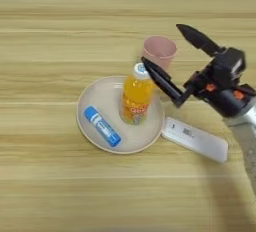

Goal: Move the objects on the table

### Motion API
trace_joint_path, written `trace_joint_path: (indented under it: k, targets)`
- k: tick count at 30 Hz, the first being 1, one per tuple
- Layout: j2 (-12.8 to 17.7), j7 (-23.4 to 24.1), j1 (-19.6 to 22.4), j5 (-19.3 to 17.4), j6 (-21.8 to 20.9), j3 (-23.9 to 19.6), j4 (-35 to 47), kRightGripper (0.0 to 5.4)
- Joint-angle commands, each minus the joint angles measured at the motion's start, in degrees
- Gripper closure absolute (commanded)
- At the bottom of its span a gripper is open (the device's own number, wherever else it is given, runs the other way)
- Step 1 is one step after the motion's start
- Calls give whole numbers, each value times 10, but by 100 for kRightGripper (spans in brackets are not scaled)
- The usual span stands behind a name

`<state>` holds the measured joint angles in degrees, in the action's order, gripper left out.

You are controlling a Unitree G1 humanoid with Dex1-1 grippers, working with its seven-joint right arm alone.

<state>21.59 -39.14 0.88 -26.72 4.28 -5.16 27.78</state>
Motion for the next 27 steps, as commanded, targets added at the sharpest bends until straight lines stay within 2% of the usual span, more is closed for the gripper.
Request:
trace_joint_path:
  k: [1,6,9,12,17,27]
  targets:
    - [68,-30,20,-56,23,-74,8,4]
    - [110,-82,9,-103,54,-115,-14,4]
    - [134,-123,-4,-106,56,-126,-30,4]
    - [156,-162,-18,-91,51,-127,-50,4]
    - [184,-224,-45,-41,23,-116,-93,4]
    - [202,-270,-59,43,-40,-101,-154,4]
